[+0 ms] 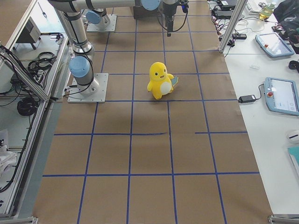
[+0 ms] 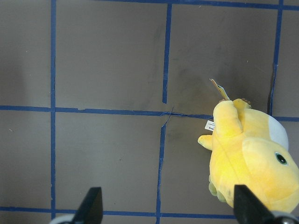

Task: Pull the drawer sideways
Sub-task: 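Hold the handle with the left gripper and begin pulling outward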

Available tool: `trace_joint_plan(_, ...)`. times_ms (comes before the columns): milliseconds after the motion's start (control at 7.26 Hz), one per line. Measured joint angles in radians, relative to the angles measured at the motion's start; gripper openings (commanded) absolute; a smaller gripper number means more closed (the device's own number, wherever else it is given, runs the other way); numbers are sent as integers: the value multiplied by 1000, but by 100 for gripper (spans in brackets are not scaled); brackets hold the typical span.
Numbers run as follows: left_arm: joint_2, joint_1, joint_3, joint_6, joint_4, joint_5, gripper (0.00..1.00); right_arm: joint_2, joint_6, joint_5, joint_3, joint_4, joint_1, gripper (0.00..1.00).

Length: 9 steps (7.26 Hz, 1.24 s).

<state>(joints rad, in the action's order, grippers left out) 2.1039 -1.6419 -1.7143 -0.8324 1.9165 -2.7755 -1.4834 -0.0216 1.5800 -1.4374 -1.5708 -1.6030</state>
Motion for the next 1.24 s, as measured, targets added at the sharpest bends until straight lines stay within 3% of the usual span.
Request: trace_joint_plan(1239, 5, -2, 2, 11, -34, 4, 15, 0, 0, 0, 0, 0, 0, 100)
